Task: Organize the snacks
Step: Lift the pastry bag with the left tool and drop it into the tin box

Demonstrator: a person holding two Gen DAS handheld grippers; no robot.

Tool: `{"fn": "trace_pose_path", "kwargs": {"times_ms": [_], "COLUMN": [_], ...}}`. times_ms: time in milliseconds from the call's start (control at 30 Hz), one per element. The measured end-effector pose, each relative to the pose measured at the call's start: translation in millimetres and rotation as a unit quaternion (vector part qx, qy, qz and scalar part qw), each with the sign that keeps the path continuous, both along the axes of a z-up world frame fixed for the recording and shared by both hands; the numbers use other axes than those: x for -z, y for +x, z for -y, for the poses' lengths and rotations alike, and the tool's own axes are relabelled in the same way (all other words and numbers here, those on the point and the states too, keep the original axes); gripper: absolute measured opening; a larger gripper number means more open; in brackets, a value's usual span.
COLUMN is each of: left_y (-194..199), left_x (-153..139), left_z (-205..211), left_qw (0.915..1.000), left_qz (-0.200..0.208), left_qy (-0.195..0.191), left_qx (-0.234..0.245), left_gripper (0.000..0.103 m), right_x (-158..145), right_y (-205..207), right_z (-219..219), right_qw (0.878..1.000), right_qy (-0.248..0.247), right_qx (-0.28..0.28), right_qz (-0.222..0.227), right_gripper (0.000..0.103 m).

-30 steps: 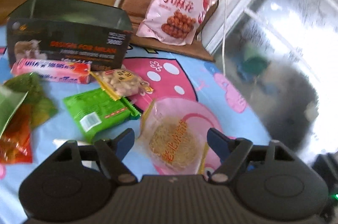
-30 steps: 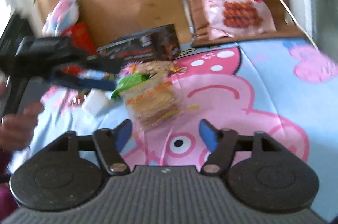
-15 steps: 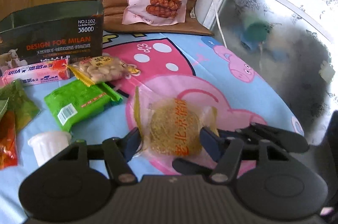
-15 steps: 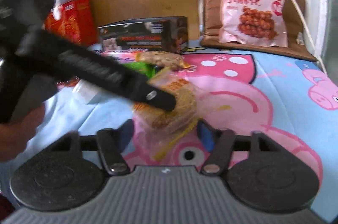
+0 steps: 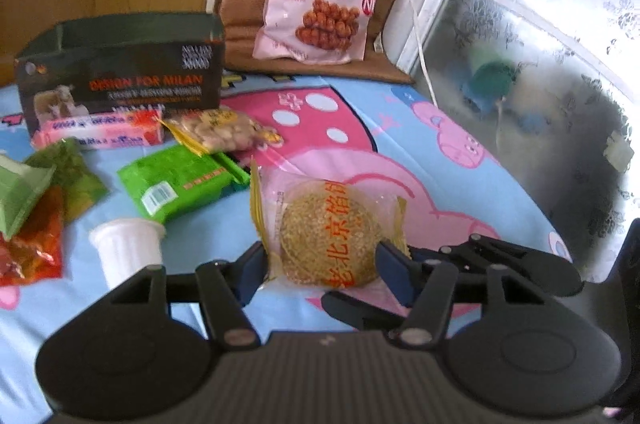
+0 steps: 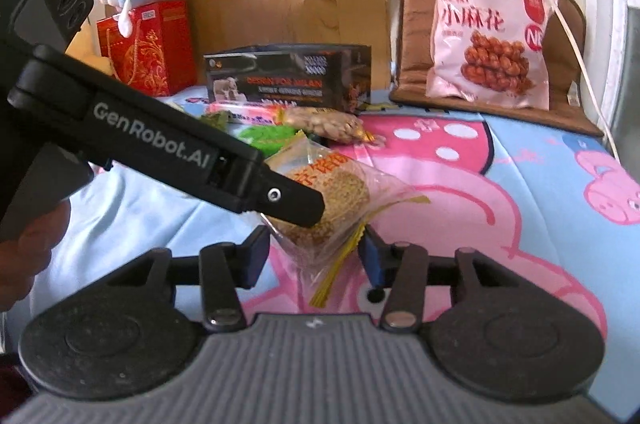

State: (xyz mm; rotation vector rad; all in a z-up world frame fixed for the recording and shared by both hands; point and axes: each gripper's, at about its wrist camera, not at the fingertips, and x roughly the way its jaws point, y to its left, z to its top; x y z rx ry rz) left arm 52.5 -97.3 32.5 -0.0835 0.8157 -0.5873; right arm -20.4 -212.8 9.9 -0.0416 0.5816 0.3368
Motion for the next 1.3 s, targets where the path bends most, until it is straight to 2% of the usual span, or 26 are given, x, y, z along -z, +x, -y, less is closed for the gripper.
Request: {"fn": "trace_pose_path", "kwargs": {"times_ms": [200,400,567,700,833,1000,1067,1200,1300], "left_y": [2,25,66,108,154,194,196,178,142], "left_x": [-13,-32,-62,-77,-68,-41,-34,-38,-44], "left_z": [-26,-49,-64,-68,-71,-72,-73,-85,-93], "left_qw": [0.9992,0.9971,0.9932,0.9898,0.9887,0.9905,0.9901,0.9855,0.9823], "left_qz": [0.018,0.042,0.071,0.082,0.075,0.041,0.037,0.065,0.099], "left_qy": [-0.028,-0.039,-0.052,-0.055,-0.051,-0.045,-0.048,-0.083,-0.111], "left_qx": [-0.021,-0.049,-0.077,-0.102,-0.12,-0.123,-0.126,-0.133,-0.114], "left_gripper": [0.059,0.059,0.06,0.06,0.06,0.064,0.065,0.065,0.066], "right_x": [-13,-25,-43,-58,-58,-40,-33,-39,-50], "right_y": [4,28,67,120,173,215,221,215,193], "right_z": [-15,-37,-55,-60,-62,-66,-64,-53,-41], "right_qw": [1.0,0.998,0.994,0.993,0.994,0.995,0.996,0.996,0.996], "right_qy": [-0.006,-0.016,-0.029,-0.018,-0.005,-0.022,-0.03,-0.016,0.009], "right_qx": [-0.014,-0.031,-0.046,-0.058,-0.062,-0.06,-0.044,-0.011,0.034], "right_qz": [0.027,0.055,0.095,0.104,0.094,0.075,0.074,0.085,0.082], "right_gripper": [0.051,0.051,0.051,0.051,0.052,0.053,0.062,0.062,0.062]}}
